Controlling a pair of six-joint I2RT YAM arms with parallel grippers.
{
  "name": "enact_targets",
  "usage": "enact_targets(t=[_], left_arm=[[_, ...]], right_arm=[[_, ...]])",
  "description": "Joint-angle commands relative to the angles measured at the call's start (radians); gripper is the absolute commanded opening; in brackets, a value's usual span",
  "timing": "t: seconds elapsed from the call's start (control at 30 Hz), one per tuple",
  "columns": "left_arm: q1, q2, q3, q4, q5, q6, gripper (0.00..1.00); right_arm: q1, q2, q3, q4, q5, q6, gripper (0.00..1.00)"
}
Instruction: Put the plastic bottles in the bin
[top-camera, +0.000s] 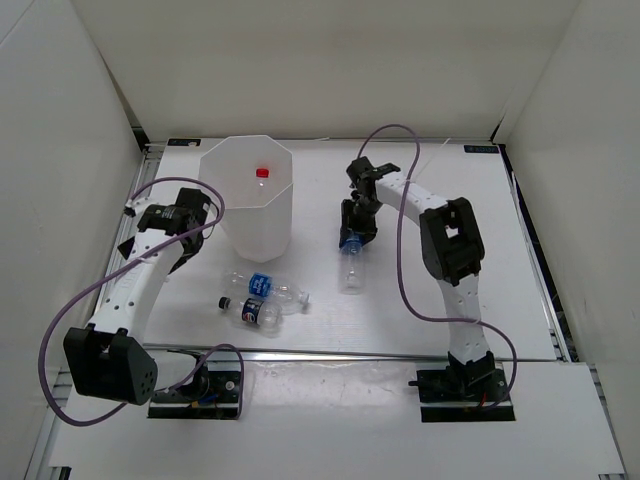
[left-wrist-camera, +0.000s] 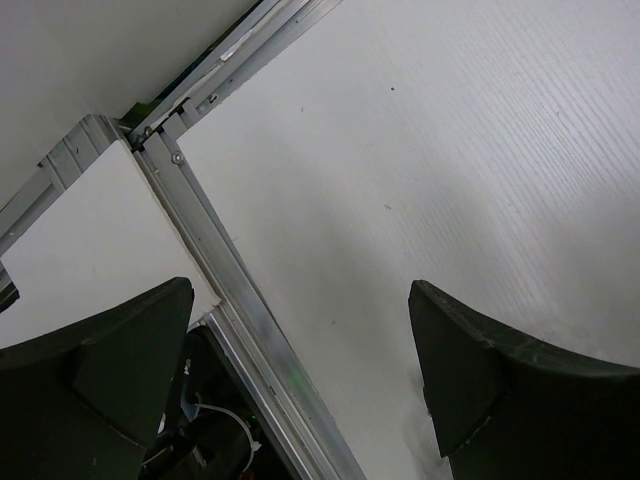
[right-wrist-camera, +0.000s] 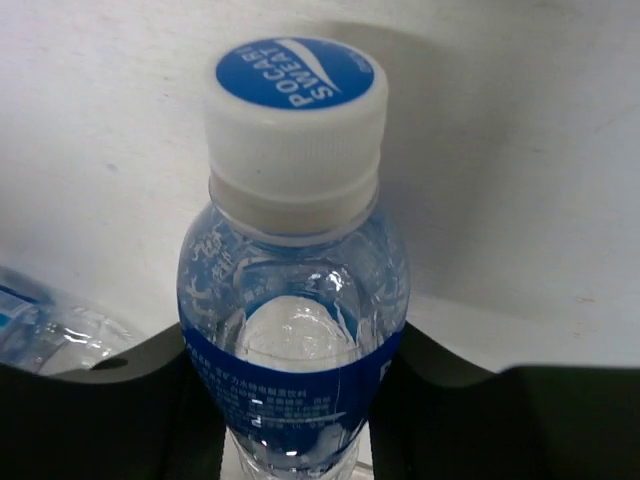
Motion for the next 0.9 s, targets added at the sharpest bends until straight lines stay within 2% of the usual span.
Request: enact_targets(t=[0.0,0.03,0.1,0.2,0.23,0.27,0.33,0.37,0.4,0.5,0.63,0.73,0.87], left_arm=[[-0.008,-0.020,-0.012,-0.013,-0.011,0.005,1.00],[-0.008,-0.020,-0.012,-0.013,-0.011,0.005,1.00],[-0.008,-0.020,-0.012,-0.013,-0.011,0.005,1.00],[-0.008,-0.020,-0.012,-0.013,-0.011,0.005,1.00],[-0.008,-0.020,-0.012,-0.013,-0.011,0.005,1.00],[-0.008,-0.020,-0.012,-0.013,-0.011,0.005,1.00],[-0.008,-0.020,-0.012,-0.013,-0.011,0.005,1.00],[-0.008,-0.020,-0.012,-0.013,-0.011,0.005,1.00],[-0.008,-0.020,-0.012,-0.013,-0.011,0.005,1.00],[-0.017,-0.011,-0.012,-0.013,-0.002,0.005,1.00],[-0.026,-0.002,-0.012,-0.013,-0.002,0.005,1.00],[-0.026,-0.002,-0.012,-0.013,-0.002,0.005,1.00],[-0.036,0.008,-0.012,-0.013,-0.002,0.005,1.00]], right_arm=[[-0.037,-0.147,0.029,-0.014,0.000,-0.013,0.37],[-0.037,-0.175,0.056,-0.014,0.000,0.015,0.29],[-0.062,-0.240,0.184,-0.014,-0.090,0.044,0.22],[-0.071,-0.277,0.335,0.065,-0.239,0.087,0.16],[-0.071,-0.277,0.439,0.093,-0.279,0.102,0.16],[-0.071,-0.289,0.481,0.163,-0.337,0.143,0.16],[-0.071,-0.313,0.527,0.257,-0.356,0.209,0.16],[-0.071,-0.326,0.527,0.317,-0.365,0.246,0.13],[-0.071,-0.347,0.506,0.445,-0.365,0.286,0.08],[-0.051,-0.323,0.518,0.631,-0.376,0.414,0.08],[0.000,-0.197,0.699,0.716,-0.407,0.483,0.08],[0.053,-0.168,0.702,0.731,-0.386,0.451,0.08],[0.121,-0.159,0.662,0.715,-0.320,0.327,0.10]])
